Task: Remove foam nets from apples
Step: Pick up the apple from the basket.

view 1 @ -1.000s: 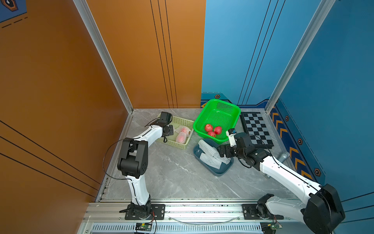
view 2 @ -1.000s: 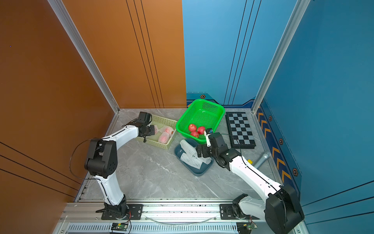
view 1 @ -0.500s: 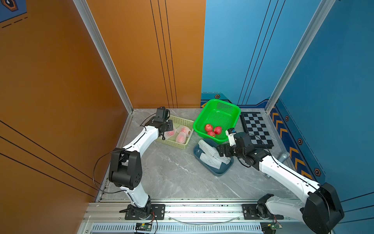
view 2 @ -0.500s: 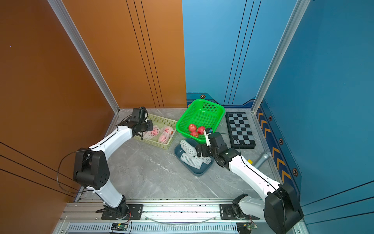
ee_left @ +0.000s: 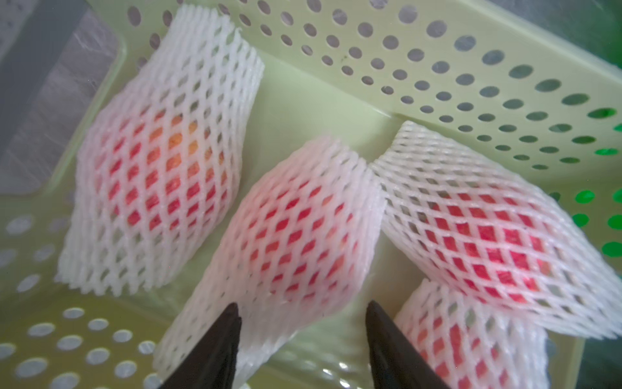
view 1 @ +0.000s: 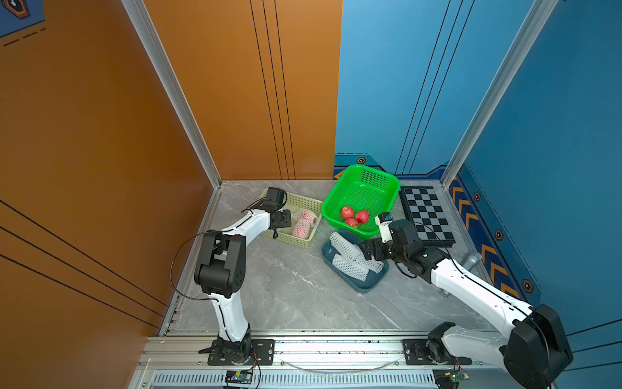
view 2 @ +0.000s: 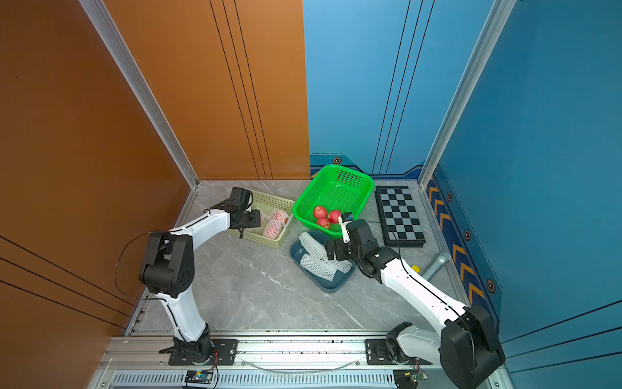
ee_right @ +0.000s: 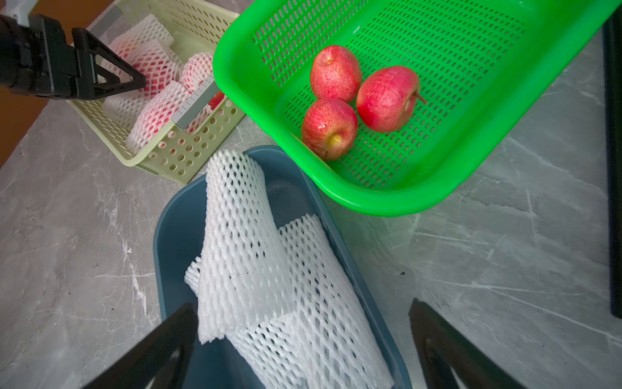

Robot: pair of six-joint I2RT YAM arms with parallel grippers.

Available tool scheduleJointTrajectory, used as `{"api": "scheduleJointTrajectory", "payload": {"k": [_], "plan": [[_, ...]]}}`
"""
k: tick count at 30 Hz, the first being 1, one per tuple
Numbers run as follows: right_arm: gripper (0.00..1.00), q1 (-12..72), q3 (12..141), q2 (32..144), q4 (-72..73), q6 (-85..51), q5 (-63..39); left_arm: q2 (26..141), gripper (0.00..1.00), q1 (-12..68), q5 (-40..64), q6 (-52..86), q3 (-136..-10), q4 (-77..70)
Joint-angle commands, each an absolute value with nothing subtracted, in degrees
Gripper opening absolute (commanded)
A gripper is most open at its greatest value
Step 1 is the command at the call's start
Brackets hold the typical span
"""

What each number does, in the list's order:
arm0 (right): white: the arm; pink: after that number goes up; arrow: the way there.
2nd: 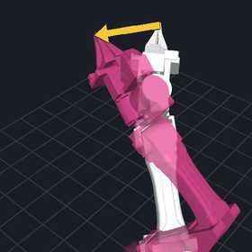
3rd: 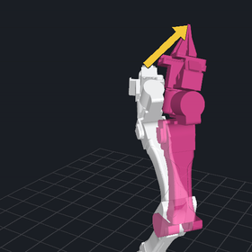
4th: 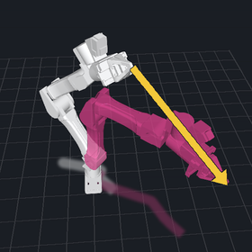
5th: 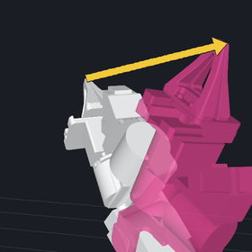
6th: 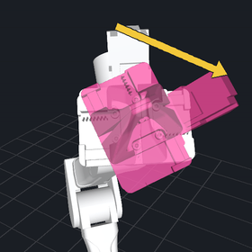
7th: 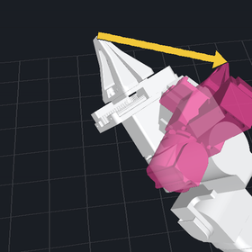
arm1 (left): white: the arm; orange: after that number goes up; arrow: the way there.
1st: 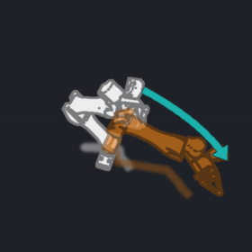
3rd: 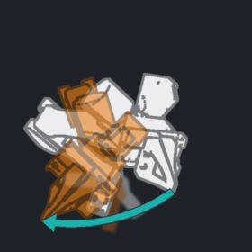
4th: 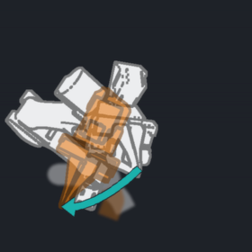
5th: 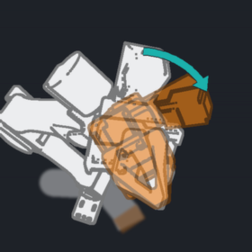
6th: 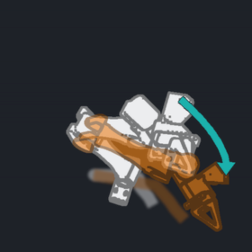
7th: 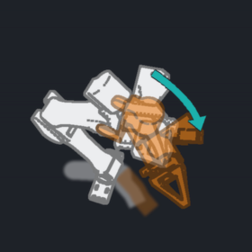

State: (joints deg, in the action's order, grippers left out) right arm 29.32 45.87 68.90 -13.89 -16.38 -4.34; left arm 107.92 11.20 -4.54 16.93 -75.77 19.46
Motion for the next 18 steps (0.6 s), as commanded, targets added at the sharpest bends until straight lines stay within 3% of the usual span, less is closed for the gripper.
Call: {"api": "scheduleJointTrajectory", "payload": {"k": [1, 5, 10, 18], "plan": [[1.0, 29.6, 46.1, 67.8, -13.7, -16.3, -4.1, 110.0, 0.63, 10.6, -4.3, 16.7, -76.9, 17.8], [1.0, 29.7, 46.2, 67.9, -13.8, -16.3, -3.9, 111.2, 0.54, 10.5, -4.3, 16.9, -77.0, 16.5], [1.0, 29.6, 46.4, 67.9, -14.0, -16.2, -3.8, 109.9, 0.29, 10.7, -4.8, 17.1, -76.0, 16.2], [1.0, 29.8, 46.9, 69.2, -13.4, -16.2, -4.4, 104.8, 0.12, 11.3, -5.9, 16.6, -73.9, 16.2]]}}
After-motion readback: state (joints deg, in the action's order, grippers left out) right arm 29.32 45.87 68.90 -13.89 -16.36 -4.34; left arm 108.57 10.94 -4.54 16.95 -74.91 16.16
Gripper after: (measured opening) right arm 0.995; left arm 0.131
